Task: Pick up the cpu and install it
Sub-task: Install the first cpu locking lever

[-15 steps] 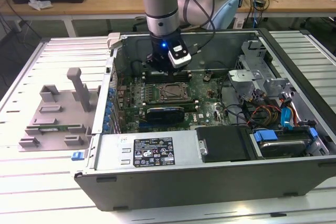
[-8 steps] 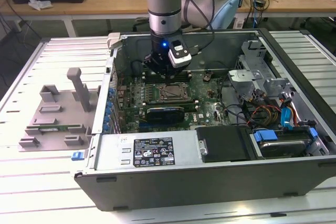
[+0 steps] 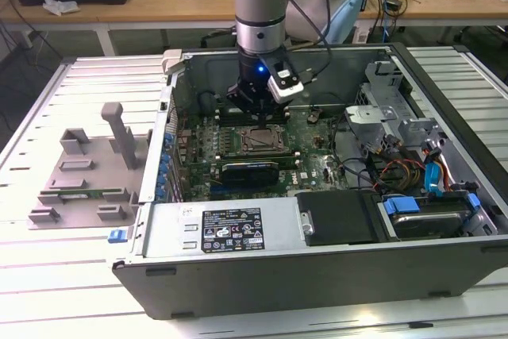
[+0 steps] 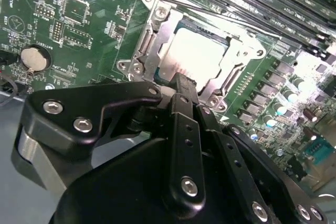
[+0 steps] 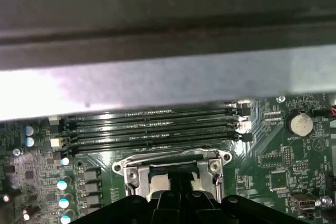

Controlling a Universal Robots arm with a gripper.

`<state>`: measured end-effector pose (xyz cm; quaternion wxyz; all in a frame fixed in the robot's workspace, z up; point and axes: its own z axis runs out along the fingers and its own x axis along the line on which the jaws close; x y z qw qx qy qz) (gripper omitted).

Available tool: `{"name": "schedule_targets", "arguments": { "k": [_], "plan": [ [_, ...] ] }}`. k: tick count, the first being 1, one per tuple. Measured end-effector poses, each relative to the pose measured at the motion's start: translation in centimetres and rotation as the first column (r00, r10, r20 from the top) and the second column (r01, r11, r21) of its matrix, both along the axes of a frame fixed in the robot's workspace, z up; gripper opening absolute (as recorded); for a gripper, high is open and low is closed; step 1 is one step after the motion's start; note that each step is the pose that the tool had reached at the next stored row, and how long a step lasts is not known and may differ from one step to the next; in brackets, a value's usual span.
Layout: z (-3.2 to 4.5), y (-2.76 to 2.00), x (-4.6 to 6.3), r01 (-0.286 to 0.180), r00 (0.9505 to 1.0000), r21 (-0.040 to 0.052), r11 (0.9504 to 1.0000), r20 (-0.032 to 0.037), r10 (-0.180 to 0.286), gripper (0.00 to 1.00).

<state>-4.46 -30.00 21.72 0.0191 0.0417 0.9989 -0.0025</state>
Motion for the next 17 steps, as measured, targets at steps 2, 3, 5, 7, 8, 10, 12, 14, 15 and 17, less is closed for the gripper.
{"name": "schedule_targets", "arguments": {
  "k": [2, 3, 5, 7, 8, 10, 12, 14, 15, 17],
  "plan": [
    [0.0, -0.46, 0.0, -0.001, 1.0, 0.0, 1.0, -0.0006, 0.001, 0.11],
    [0.0, -0.67, 0.0, -0.002, 1.0, 0.0001, 1.0, -0.0007, 0.002, 0.11],
    [0.0, -1.11, 0.0, -0.002, 1.0, 0.0, 1.0, -0.0006, 0.002, 0.11],
    [0.0, -1.56, 0.0, -0.003, 1.0, 0.0001, 1.0, -0.0006, 0.003, 0.11],
    [-0.01, -1.71, 0.0, -0.003, 1.0, 0.0003, 1.0, -0.0005, 0.003, 0.11],
    [0.35, -1.72, 0.0, -0.003, 1.0, 0.0001, 1.0, -0.0006, 0.003, 0.11],
    [0.85, -1.73, 0.0, -0.003, 1.0, 0.0, 1.0, -0.0006, 0.003, 0.11],
    [1.66, -1.72, 0.0, -0.003, 1.0, 0.0001, 1.0, -0.0005, 0.003, 0.11],
    [1.89, -1.72, 0.0, -0.003, 1.0, 0.0, 1.0, -0.0006, 0.003, 0.11],
    [1.92, -1.72, 0.0, -0.003, 1.0, 0.0001, 1.0, -0.0006, 0.003, 0.11]
  ]
}}
